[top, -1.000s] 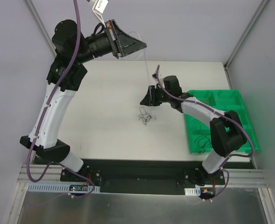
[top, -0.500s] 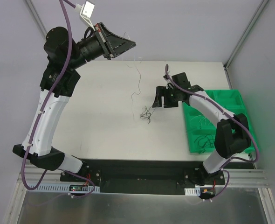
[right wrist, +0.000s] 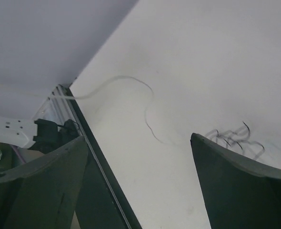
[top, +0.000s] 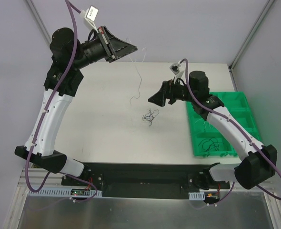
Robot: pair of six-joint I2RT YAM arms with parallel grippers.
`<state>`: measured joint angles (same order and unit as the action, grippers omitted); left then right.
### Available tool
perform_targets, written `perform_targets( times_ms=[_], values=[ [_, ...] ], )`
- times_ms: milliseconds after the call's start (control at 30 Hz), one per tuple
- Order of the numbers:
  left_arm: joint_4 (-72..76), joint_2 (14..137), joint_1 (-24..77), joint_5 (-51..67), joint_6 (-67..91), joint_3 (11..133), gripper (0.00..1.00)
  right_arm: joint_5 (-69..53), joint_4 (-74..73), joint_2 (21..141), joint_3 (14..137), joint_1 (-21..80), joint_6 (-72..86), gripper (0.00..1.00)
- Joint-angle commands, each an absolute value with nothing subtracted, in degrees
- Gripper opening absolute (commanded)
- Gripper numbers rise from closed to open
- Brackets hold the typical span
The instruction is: Untangle the cables
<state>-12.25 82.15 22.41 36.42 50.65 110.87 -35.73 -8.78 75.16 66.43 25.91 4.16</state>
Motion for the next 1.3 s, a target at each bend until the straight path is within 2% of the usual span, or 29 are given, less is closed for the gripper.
perform_targets(
  times_ms=[0, 233, 467, 633, 700, 833, 933, 1033, 1200, 1267],
  values=[
    [-9.32, 82.62, 21.97, 39.11, 52.47, 112.94, 0.0, -40.96, 7.55, 76.19, 68.19, 30.22, 6.51, 0.92],
    [-9.4, 83.23, 21.36, 40.08, 53.44, 113.38, 0.0, -36.65, 8.17, 78.05, 74.35, 34.1, 3.43, 0.9],
    [-9.4, 83.67, 20.66, 40.25, 53.61, 113.29, 0.0, -40.25, 9.14, 81.12, 77.61, 35.77, 7.56, 0.65],
    [-9.23, 84.11, 20.57, 40.69, 53.79, 113.29, 0.0, -40.25, 8.35, 81.65, 78.13, 36.65, 6.33, 0.65],
    [-9.23, 84.02, 20.57, 40.69, 53.79, 113.12, 0.0, -40.34, 7.74, 82.18, 78.83, 36.91, 6.24, 0.61],
    [-9.05, 83.85, 20.57, 40.69, 53.44, 112.68, 0.0, -41.57, 7.65, 82.7, 79.89, 37.53, 6.68, 0.45],
    [-8.96, 82.8, 20.57, 39.56, 52.82, 111.28, 0.0, -42.45, 6.95, 81.74, 80.68, 37.62, 7.21, 0.2],
    [-8.96, 81.13, 20.57, 38.24, 51.33, 108.56, 0.0, -42.01, 5.28, 78.85, 80.6, 37.62, 6.07, 0.01],
    [-8.88, 78.23, 20.57, 36.91, 48.7, 101.79, 0.0, -39.91, -1.91, 73.13, 85.58, 37.62, 6.59, 0.0],
    [-8.88, 77.52, 20.57, 37.44, 47.99, 100.03, 0.03, -38.77, -6.4, 71.99, 90.59, 37.62, 7.03, 0.0]
  ],
)
